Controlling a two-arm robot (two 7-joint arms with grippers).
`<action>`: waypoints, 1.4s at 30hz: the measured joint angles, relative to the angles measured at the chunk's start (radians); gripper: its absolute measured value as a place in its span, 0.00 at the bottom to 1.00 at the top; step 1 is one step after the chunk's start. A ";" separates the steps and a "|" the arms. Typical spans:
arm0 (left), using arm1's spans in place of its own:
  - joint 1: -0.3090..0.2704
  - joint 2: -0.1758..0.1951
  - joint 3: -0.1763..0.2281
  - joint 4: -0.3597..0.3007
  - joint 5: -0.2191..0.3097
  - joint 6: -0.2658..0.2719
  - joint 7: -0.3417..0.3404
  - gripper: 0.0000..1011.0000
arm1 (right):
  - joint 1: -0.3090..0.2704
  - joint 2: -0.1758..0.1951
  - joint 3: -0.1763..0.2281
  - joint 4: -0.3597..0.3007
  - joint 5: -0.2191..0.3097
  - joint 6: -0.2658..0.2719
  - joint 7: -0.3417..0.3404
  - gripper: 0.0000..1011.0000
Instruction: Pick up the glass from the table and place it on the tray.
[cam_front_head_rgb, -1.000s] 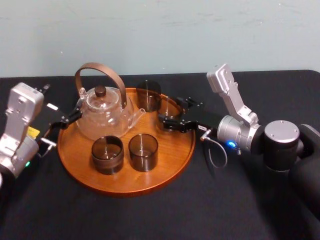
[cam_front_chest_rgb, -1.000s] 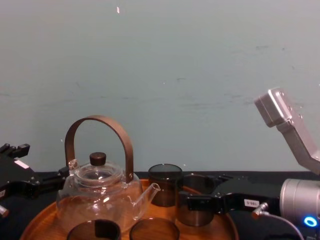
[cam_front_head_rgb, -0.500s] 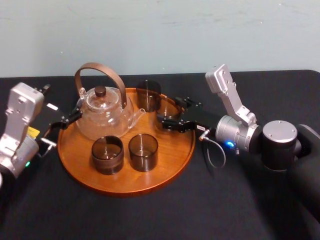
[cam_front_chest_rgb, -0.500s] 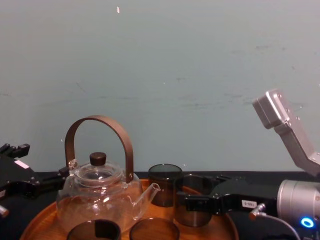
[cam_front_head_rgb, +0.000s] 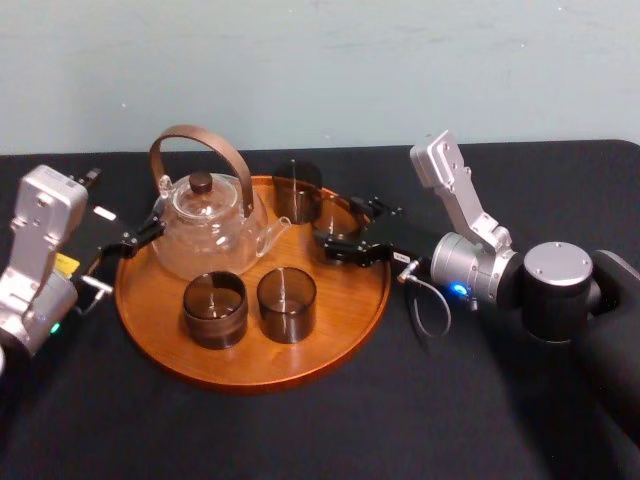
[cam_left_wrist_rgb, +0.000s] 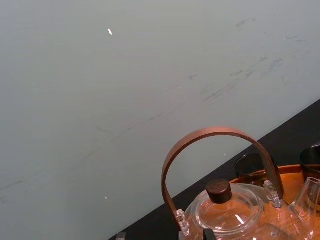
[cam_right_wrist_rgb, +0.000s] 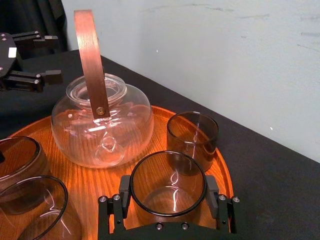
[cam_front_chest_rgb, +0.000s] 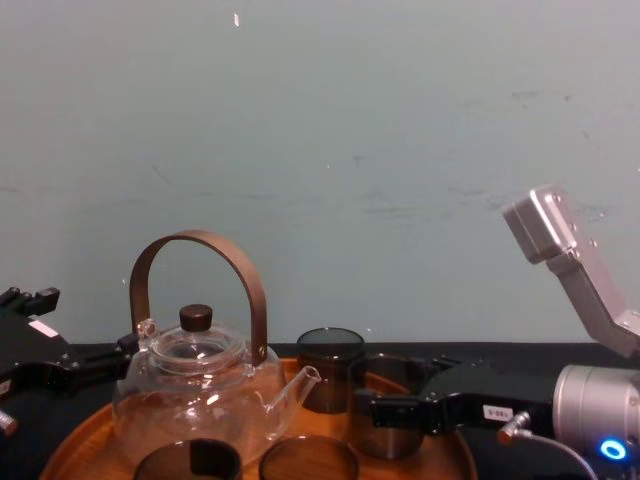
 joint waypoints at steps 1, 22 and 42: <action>0.000 0.000 0.000 0.000 0.000 0.000 0.000 0.99 | 0.000 0.000 0.000 0.001 -0.001 0.000 0.000 0.89; 0.000 0.000 0.000 0.000 0.000 0.000 0.000 0.99 | 0.000 -0.001 -0.001 0.001 -0.003 -0.001 -0.003 0.99; 0.000 0.000 0.000 0.000 0.000 0.000 0.000 0.99 | -0.027 0.016 0.013 -0.050 0.016 0.001 0.003 0.99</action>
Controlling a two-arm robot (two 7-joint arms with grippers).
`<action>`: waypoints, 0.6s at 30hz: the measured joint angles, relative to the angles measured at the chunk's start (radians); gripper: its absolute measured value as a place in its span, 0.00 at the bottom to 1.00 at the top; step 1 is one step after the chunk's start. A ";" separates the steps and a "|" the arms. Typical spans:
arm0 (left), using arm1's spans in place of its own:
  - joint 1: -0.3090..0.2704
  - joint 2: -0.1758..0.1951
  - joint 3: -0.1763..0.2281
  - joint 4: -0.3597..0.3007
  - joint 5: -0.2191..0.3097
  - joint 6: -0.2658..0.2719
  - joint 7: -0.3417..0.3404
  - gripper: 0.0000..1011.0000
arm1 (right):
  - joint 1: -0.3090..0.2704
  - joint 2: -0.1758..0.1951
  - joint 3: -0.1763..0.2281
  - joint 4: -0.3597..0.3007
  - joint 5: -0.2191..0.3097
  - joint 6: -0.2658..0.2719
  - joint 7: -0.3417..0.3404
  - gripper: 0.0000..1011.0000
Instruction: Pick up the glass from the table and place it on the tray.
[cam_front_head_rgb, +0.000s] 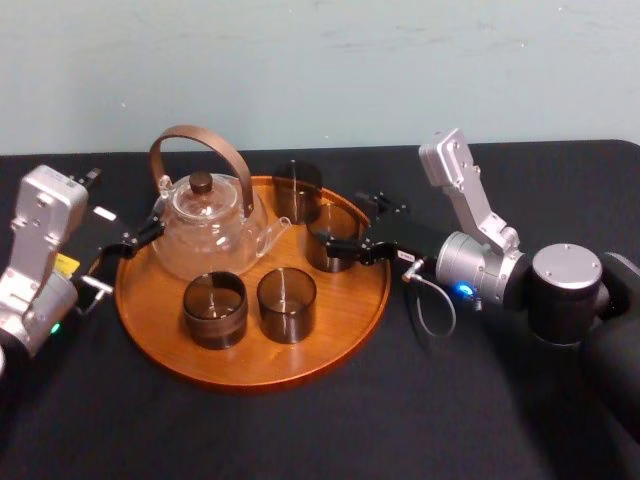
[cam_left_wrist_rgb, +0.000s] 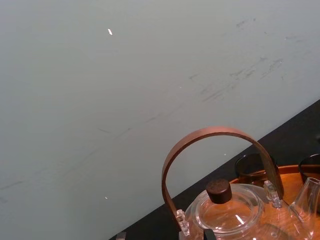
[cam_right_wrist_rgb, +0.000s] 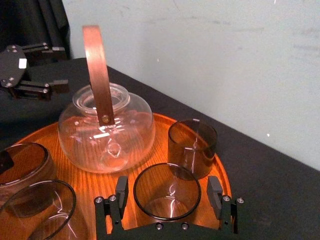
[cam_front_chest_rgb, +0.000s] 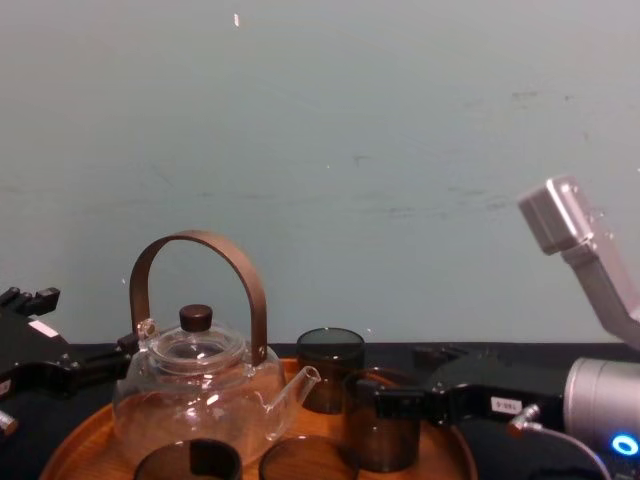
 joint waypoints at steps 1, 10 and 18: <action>0.000 0.000 0.000 0.000 0.000 0.000 0.000 0.99 | -0.011 0.008 0.002 -0.024 -0.001 -0.001 -0.006 0.99; 0.000 0.000 0.000 0.000 0.000 0.000 0.000 0.99 | -0.081 0.061 0.027 -0.190 -0.006 -0.013 -0.049 0.99; 0.000 0.000 0.000 0.000 0.000 0.000 0.000 0.99 | -0.147 0.103 0.060 -0.307 0.005 -0.006 -0.086 0.99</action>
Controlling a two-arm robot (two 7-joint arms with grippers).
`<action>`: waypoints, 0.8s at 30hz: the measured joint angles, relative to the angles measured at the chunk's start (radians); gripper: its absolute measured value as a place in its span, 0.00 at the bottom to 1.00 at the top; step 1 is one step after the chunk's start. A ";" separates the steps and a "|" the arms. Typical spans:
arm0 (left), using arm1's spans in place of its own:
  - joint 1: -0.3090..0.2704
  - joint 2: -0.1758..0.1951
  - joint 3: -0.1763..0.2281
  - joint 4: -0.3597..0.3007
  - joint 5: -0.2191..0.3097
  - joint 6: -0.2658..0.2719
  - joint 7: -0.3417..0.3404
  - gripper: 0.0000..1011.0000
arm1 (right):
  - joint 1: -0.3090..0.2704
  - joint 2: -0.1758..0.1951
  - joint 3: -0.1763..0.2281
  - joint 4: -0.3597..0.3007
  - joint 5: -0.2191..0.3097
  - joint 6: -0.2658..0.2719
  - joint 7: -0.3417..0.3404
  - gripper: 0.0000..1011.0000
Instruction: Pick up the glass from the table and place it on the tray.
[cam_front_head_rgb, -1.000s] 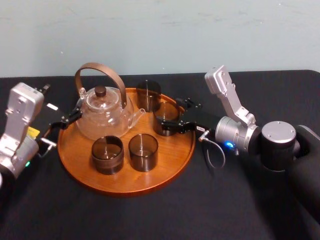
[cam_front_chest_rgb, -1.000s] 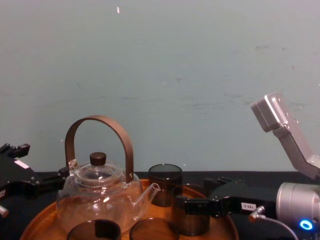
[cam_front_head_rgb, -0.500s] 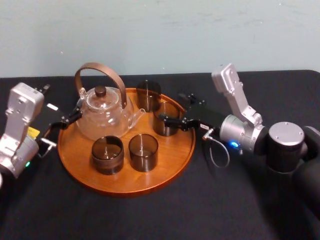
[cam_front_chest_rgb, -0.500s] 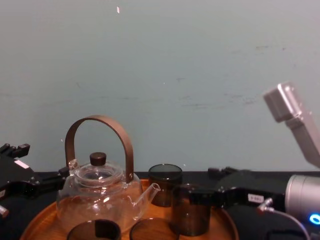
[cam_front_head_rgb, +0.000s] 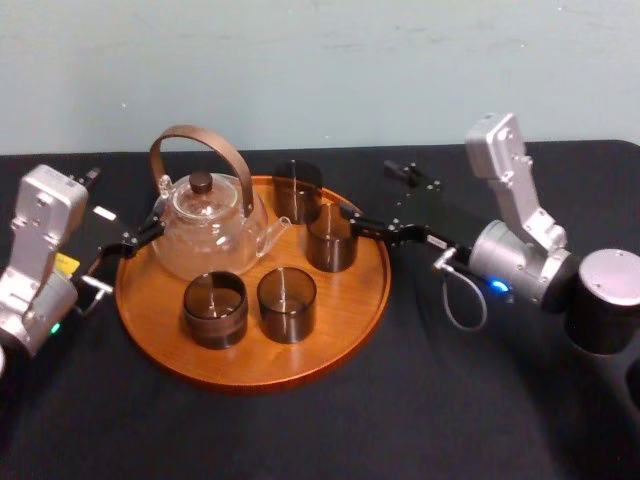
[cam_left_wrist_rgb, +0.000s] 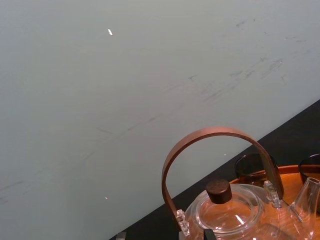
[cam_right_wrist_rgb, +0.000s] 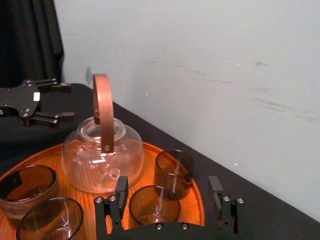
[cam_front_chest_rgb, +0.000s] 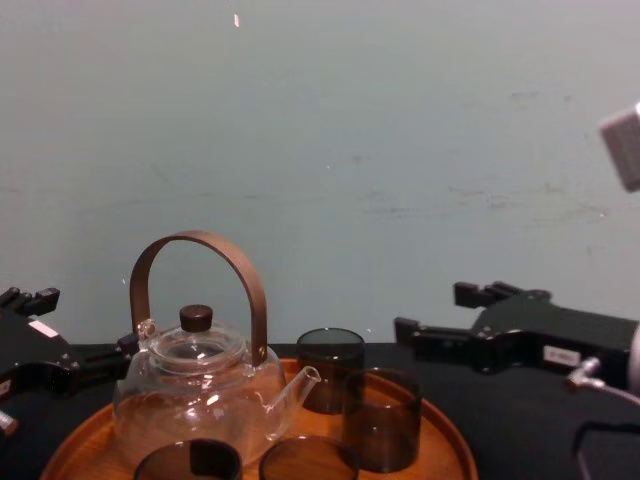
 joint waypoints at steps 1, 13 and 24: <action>0.000 0.000 0.000 0.000 0.000 0.000 0.000 0.99 | -0.007 0.004 0.004 -0.009 0.002 0.001 -0.004 0.99; 0.000 0.000 0.000 0.000 0.000 0.000 0.000 0.99 | -0.104 0.058 0.098 -0.086 0.053 -0.012 -0.045 0.99; 0.000 0.000 0.000 0.000 0.000 0.000 0.000 0.99 | -0.149 0.073 0.176 -0.088 0.072 -0.033 -0.095 0.99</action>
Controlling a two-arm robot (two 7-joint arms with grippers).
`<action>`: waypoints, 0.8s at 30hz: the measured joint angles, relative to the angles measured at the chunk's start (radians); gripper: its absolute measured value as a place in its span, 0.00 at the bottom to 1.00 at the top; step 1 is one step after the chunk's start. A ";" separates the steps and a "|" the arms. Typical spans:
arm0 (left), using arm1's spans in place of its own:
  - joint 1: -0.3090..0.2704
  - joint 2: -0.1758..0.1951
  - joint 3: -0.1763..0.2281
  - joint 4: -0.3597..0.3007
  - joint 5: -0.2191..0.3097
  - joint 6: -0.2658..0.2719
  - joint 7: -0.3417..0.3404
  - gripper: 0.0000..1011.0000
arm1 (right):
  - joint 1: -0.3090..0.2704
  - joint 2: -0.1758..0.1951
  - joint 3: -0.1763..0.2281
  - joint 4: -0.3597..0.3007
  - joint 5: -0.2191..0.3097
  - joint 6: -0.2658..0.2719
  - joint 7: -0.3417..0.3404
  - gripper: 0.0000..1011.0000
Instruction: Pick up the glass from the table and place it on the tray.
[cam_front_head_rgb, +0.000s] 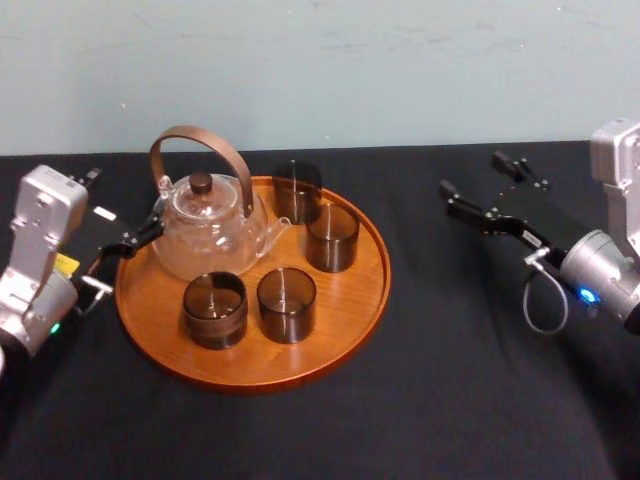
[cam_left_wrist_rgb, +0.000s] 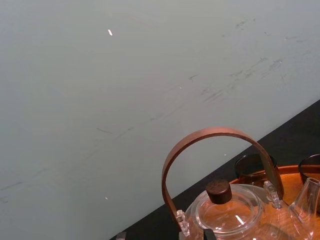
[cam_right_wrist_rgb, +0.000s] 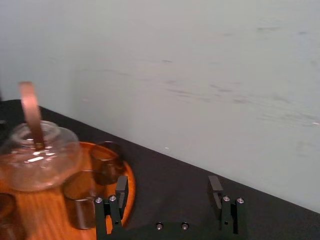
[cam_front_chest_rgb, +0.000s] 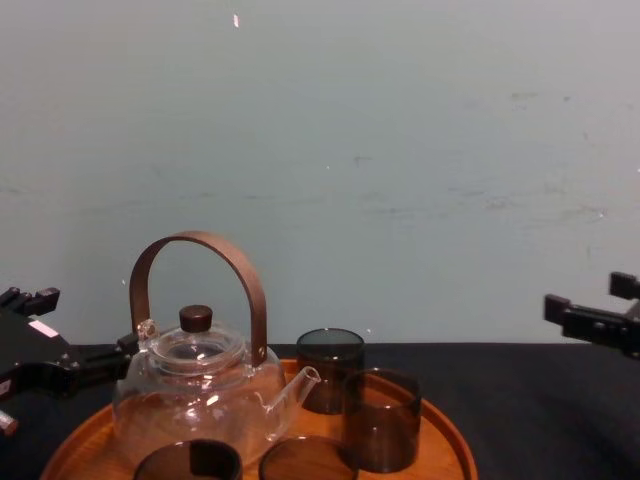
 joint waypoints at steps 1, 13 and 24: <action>0.000 0.000 0.000 0.000 0.000 0.000 0.000 0.99 | -0.002 0.000 0.005 0.001 -0.003 -0.001 -0.005 0.99; 0.000 0.000 0.000 0.000 0.000 0.000 0.000 0.99 | -0.028 -0.010 0.062 0.021 -0.042 -0.008 -0.059 0.99; 0.000 0.000 0.000 0.000 0.000 0.000 0.000 0.99 | -0.030 -0.025 0.074 0.034 -0.059 -0.006 -0.067 0.99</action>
